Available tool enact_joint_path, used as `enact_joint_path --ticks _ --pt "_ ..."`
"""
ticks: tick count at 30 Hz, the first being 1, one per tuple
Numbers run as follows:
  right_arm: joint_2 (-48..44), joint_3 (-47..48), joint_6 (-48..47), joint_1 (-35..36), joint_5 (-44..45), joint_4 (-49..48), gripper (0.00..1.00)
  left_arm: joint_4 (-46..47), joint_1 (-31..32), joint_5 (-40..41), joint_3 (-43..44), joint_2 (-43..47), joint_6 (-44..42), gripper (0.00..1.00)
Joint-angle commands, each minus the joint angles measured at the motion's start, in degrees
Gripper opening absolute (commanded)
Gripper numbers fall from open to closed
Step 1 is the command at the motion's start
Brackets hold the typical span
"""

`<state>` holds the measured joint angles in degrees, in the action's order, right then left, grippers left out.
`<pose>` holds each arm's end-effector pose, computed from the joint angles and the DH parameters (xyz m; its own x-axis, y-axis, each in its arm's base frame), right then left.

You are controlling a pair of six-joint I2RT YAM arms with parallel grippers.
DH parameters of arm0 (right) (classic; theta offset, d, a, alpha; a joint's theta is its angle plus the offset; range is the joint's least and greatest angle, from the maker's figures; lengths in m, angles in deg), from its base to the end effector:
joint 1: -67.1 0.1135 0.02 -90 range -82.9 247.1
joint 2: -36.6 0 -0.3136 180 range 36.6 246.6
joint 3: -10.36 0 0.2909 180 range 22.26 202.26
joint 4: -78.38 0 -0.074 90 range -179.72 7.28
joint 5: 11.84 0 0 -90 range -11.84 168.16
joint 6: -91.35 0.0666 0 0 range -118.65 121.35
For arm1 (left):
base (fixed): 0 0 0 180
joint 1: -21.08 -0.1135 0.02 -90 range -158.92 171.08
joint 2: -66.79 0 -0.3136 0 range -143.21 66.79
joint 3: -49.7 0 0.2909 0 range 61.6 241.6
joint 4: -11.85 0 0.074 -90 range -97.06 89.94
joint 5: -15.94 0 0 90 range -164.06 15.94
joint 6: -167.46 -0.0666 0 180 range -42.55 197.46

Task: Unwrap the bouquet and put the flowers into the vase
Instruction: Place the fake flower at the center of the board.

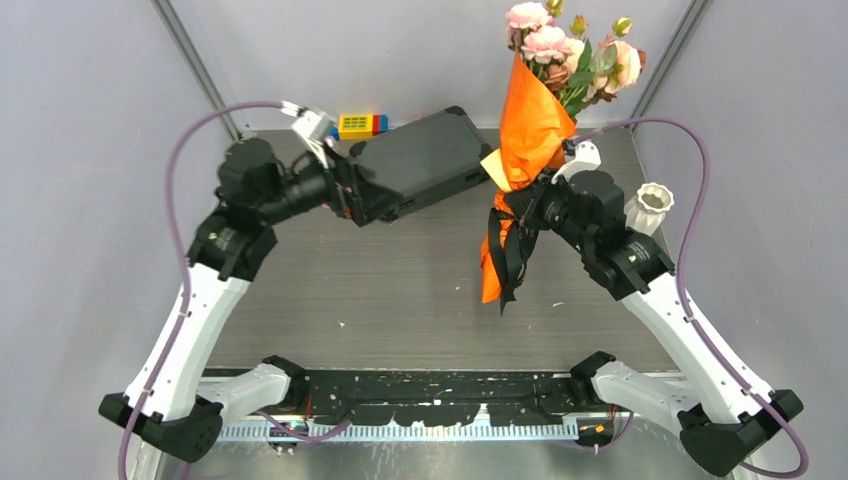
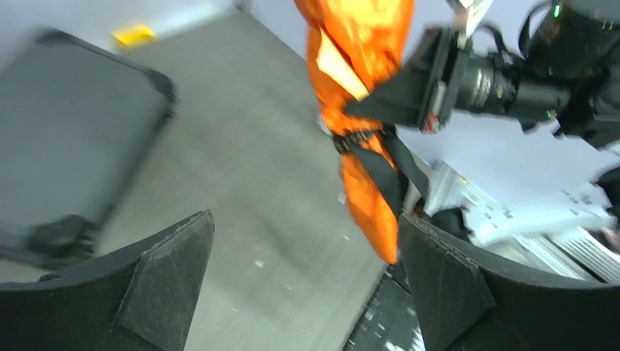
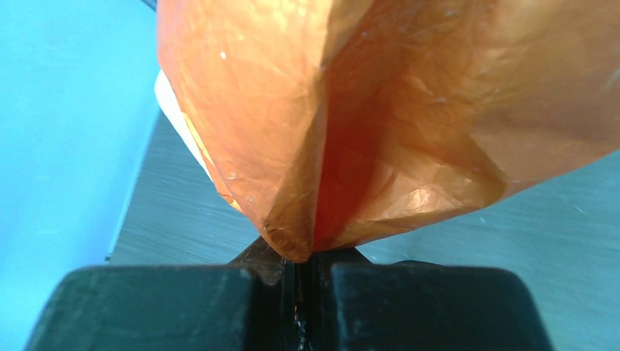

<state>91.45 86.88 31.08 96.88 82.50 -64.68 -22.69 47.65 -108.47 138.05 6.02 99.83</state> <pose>0.2154 0.1174 0.4404 -0.4127 0.3336 -0.8476 -0.2617 0.8479 0.4611 0.2092 -0.1467 0.5062 -0.4316 -0.1352 -0.8919 0.7640 0.4710 -0.4411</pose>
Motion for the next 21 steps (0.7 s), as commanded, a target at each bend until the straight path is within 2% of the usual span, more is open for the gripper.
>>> enact_joint_path --ticks 1,4,9,13,15,21 --pt "2.4 3.5 -2.3 -0.1 6.7 9.0 0.00 -14.2 -4.2 3.3 8.3 -0.3 -10.7 1.00" --pt "4.7 2.5 -1.4 0.0 6.4 12.2 0.00 -7.4 -6.1 4.0 4.3 0.7 -9.3 1.00" --pt "8.9 -0.3 2.1 3.8 8.9 14.1 0.00 -7.8 -6.5 10.8 0.1 -1.1 -12.7 1.00" --pt "12.8 -1.3 5.9 11.0 14.1 11.3 0.00 -2.0 -6.5 17.0 -8.1 0.3 -17.2 1.00" --pt "15.7 -0.4 6.8 14.8 18.0 9.9 0.00 -2.4 -6.6 20.8 -9.6 -0.2 -18.2 1.00" --pt "22.9 -0.8 6.8 17.5 23.5 6.2 0.00 -1.8 -6.6 21.9 -12.2 0.2 -17.3 1.00"
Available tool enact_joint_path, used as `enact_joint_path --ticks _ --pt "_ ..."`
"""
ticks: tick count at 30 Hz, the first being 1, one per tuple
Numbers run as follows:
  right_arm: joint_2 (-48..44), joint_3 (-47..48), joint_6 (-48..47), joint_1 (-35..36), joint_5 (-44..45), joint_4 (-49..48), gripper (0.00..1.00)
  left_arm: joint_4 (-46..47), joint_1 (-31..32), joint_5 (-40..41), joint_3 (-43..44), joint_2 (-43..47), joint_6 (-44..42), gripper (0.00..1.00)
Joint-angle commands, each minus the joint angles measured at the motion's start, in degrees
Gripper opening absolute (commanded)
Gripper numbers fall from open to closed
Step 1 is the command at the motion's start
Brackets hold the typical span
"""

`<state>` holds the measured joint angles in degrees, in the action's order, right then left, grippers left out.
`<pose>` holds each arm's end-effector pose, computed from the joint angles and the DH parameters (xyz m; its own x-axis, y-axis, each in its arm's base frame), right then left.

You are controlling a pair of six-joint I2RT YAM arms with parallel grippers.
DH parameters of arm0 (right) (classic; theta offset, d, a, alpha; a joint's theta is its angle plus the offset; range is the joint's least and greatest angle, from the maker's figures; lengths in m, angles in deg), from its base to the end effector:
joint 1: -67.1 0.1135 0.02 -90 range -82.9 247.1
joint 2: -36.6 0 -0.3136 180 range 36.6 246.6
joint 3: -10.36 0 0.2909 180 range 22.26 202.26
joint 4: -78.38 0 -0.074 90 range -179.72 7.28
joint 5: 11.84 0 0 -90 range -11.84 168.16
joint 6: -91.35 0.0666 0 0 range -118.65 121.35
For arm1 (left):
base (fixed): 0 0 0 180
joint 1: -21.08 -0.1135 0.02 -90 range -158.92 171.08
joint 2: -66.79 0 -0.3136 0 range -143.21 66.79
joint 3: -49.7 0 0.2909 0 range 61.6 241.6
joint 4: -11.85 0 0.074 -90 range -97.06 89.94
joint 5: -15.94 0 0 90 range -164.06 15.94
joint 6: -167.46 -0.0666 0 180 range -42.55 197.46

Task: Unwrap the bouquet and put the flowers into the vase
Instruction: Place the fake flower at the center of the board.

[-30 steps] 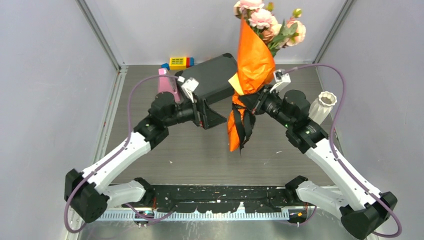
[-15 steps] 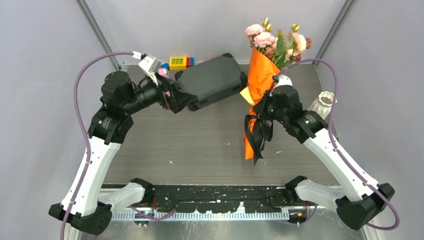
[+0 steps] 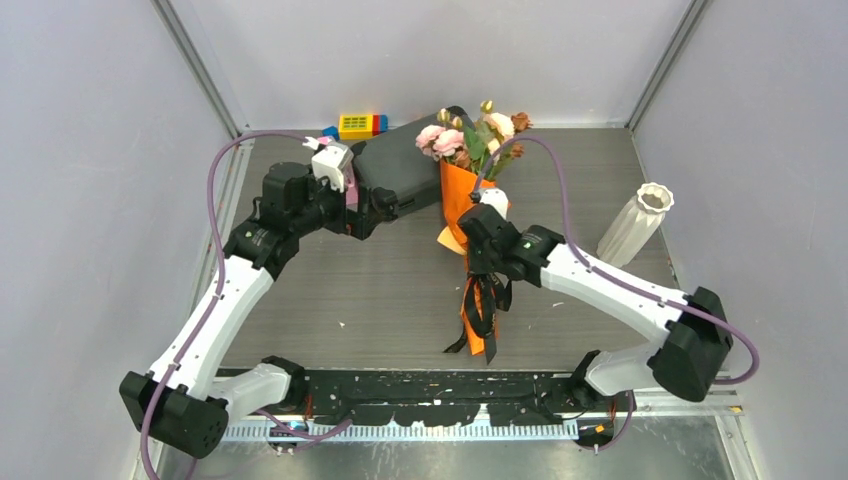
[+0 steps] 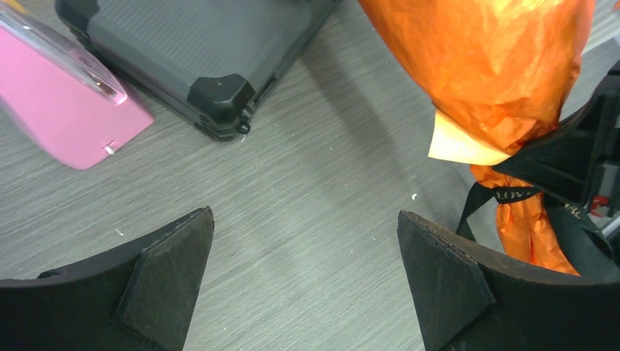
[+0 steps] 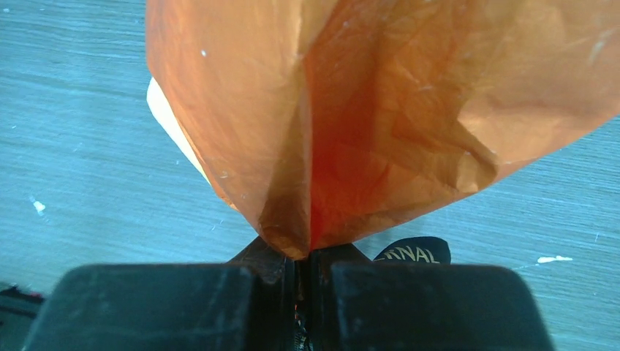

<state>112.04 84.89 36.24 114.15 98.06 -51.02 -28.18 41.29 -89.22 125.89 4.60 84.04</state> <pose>0.2326 0.2166 0.3055 -0.7486 -0.0148 -0.6629 -0.1411 0.9804 0.1375 0.2569 -0.1131 0.4006 -0.4726 0.0561 -0.8795 0.5031 0.8365 -0.2170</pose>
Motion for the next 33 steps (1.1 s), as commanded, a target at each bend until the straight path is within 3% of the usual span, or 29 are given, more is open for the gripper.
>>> enact_joint_path --ticks 1,13,22,33 --pt "2.9 0.9 1.4 0.2 8.4 -7.7 0.00 3.7 -0.3 2.8 -0.2 1.6 -1.5 1.00" --pt "8.9 -3.0 2.9 -1.3 10.4 -10.6 0.00 3.4 -0.3 3.1 -0.5 0.4 -0.7 1.00" --pt "8.6 -8.4 -0.4 -8.3 3.4 -11.9 0.00 3.3 -0.2 2.6 -0.6 0.2 -0.4 1.00" --pt "13.3 -9.6 -4.7 -10.0 2.2 -13.7 0.00 3.1 -0.3 2.6 -0.4 -0.1 -0.6 1.00"
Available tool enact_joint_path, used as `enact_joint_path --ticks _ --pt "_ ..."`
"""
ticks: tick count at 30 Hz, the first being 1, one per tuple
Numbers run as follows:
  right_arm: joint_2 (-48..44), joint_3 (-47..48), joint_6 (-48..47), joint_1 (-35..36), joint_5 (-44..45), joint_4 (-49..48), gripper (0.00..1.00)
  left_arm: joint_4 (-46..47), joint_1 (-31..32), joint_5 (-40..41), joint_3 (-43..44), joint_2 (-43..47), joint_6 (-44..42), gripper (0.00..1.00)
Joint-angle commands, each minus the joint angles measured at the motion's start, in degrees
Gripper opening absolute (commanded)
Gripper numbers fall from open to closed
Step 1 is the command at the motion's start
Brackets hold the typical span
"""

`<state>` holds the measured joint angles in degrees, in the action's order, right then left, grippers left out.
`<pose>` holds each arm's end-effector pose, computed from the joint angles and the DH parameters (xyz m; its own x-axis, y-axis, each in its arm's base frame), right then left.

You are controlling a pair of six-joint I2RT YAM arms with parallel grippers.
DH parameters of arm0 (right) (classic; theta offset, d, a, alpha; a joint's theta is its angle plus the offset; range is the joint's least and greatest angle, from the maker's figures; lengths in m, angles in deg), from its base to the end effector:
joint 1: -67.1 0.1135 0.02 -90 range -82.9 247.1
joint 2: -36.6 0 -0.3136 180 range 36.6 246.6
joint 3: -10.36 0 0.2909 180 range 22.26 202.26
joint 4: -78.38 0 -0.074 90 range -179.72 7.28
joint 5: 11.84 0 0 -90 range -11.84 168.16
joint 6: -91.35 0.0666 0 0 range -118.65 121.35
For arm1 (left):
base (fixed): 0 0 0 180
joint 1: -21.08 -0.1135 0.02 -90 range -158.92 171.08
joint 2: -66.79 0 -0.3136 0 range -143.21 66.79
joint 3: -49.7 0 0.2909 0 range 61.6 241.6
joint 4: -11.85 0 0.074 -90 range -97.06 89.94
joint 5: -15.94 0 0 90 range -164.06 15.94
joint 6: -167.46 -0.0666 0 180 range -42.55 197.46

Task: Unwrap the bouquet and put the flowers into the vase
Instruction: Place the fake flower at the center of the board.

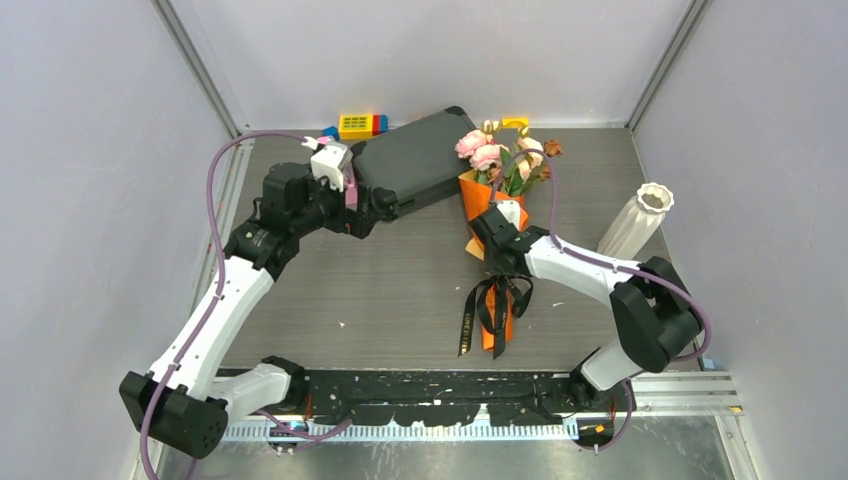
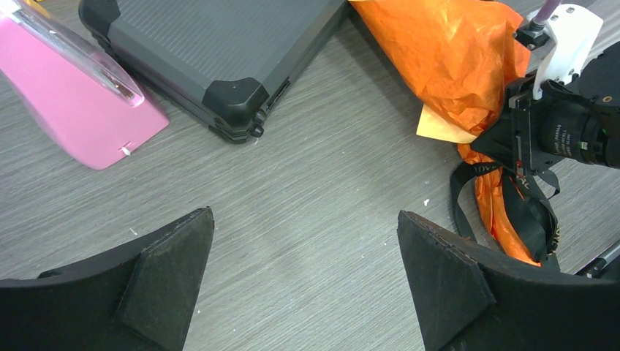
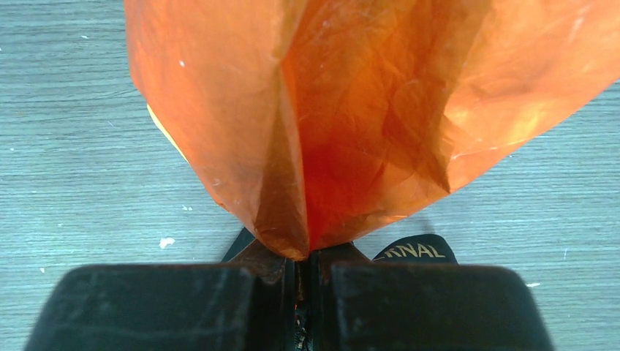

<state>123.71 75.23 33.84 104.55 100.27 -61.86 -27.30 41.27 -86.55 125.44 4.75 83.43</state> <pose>0.2829 0.1851 0.1968 -0.8185 -0.0001 -0.5745 0.0197 0.9994 -0.0281 0.2589 -0.1105 0.3996 -0.4552 0.0592 -0.8884 0.4755 0.8598 -0.1863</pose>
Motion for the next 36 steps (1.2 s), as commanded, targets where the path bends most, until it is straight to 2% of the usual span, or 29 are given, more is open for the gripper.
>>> enact_joint_path --ticks 1,17,24,28,32,36 --pt "2.5 0.0 -2.3 -0.6 -0.1 -3.0 0.00 2.2 -0.2 -0.1 0.1 -0.3 0.0 1.00" --pt "10.1 2.6 0.0 -4.0 0.6 -10.0 0.00 1.8 -0.2 0.1 0.1 -0.9 -0.2 1.00" --pt "8.8 1.3 5.4 -5.1 1.0 -10.6 0.00 1.8 -0.2 -0.3 0.1 -1.2 0.0 1.00" --pt "8.6 1.0 8.0 -5.7 5.3 -10.1 0.00 1.8 -0.2 -0.6 0.2 -1.6 0.2 1.00" --pt "8.3 0.2 13.4 -9.2 7.8 -9.5 0.00 1.7 -0.2 -0.9 0.3 -1.8 0.3 1.00" --pt "6.8 -0.8 14.7 -11.0 9.3 -9.8 0.00 1.7 -0.2 -1.1 0.3 -1.7 0.5 1.00"
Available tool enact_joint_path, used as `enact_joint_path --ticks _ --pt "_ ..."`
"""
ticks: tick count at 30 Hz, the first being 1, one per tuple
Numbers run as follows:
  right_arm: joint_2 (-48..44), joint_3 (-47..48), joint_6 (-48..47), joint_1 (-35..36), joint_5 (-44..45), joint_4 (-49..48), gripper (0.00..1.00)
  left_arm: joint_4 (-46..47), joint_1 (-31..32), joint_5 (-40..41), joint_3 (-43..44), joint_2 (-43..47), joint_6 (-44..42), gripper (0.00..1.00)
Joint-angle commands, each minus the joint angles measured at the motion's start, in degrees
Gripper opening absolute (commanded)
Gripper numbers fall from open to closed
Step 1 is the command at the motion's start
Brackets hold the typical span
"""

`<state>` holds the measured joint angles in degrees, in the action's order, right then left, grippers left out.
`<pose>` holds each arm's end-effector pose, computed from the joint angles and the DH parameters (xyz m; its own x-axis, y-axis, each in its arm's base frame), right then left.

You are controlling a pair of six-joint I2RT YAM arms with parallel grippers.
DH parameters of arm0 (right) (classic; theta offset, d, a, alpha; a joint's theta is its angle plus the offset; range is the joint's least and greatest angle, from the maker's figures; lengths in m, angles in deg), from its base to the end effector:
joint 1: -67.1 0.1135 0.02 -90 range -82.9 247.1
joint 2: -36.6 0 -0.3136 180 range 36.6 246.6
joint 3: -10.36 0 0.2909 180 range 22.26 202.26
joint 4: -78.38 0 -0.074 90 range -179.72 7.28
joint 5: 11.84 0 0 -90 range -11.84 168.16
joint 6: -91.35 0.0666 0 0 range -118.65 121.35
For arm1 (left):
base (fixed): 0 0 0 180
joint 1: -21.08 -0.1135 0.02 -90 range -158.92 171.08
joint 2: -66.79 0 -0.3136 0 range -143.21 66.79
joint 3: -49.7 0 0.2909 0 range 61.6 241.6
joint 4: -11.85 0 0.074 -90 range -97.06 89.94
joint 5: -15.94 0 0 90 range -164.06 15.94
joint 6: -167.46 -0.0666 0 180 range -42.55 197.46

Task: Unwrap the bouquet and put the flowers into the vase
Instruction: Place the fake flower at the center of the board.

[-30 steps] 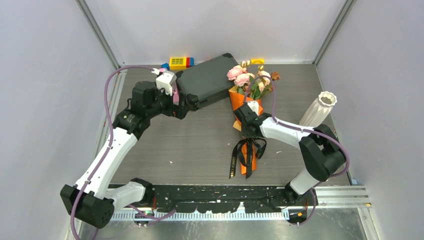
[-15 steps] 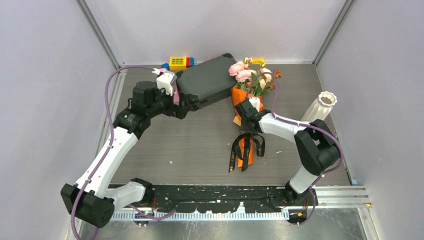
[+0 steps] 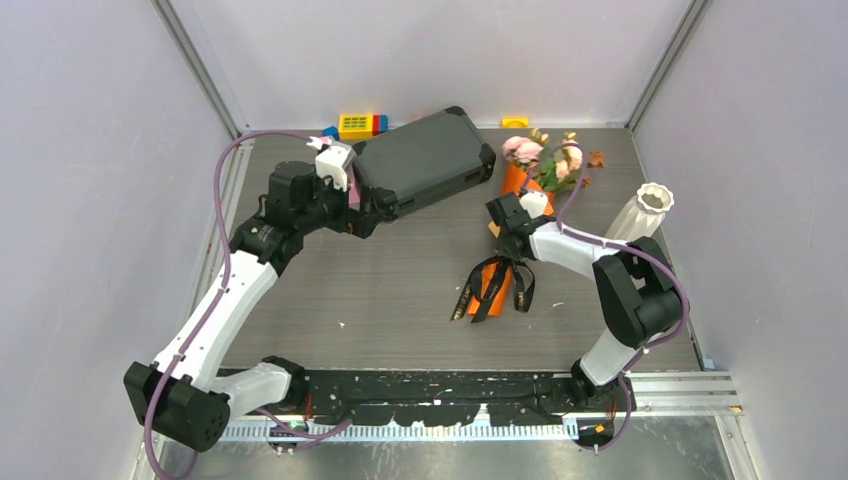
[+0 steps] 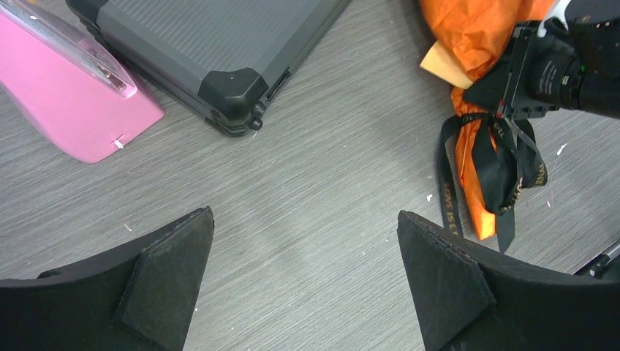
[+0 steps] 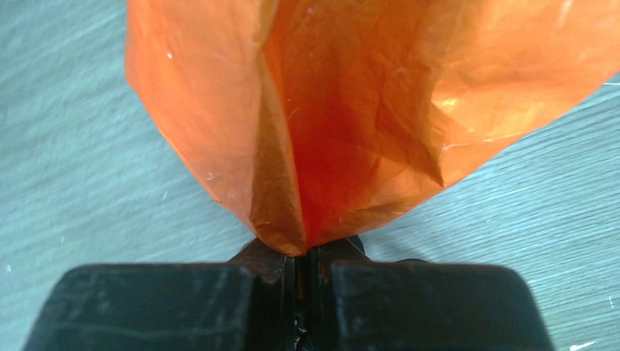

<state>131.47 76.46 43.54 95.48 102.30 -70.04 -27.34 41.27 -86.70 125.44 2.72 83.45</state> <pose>0.3370 0.1511 0.1688 -0.7383 0.2977 -0.6052 0.3240 0.9435 0.0689 0.2681 -0.1141 0.3902 -0.4854 0.0700 -0.8715 0.4708 0.8608 -0.1931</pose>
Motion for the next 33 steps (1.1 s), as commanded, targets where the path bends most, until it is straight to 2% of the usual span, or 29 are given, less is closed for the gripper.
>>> enact_joint_path --ticks 1,11,13,16,20,25,30,33 --pt "-1.4 -2.4 5.0 -1.9 7.3 -1.9 0.00 1.7 -0.2 -1.0 0.3 0.3 0.5 1.00" --pt "2.4 -0.2 3.5 -1.9 -2.0 -4.8 0.01 1.9 -0.1 -2.1 0.3 0.1 1.1 1.00" --pt "2.2 -0.1 2.8 -1.9 -3.0 -5.3 0.11 2.0 -0.1 -2.5 0.3 0.0 1.4 1.00" --pt "0.5 -0.8 1.8 -1.9 -2.7 -5.3 0.33 2.2 -0.1 -3.2 0.2 -0.3 1.7 1.00" --pt "-4.0 -1.4 -0.6 -1.9 -1.3 -4.2 0.54 2.5 -0.1 -3.7 0.0 -0.5 2.1 0.99" --pt "-11.4 -0.2 -4.8 -1.9 0.4 1.1 0.67 2.8 0.4 -4.0 -0.1 -1.0 2.3 0.99" --pt "-17.0 1.7 -8.5 -2.0 2.1 8.8 0.87 3.1 2.9 -4.4 -0.2 -2.0 3.4 0.97" --pt "-20.4 2.4 -9.5 -1.9 1.3 12.6 0.89 2.7 6.2 -4.1 0.0 -3.1 5.0 0.95"
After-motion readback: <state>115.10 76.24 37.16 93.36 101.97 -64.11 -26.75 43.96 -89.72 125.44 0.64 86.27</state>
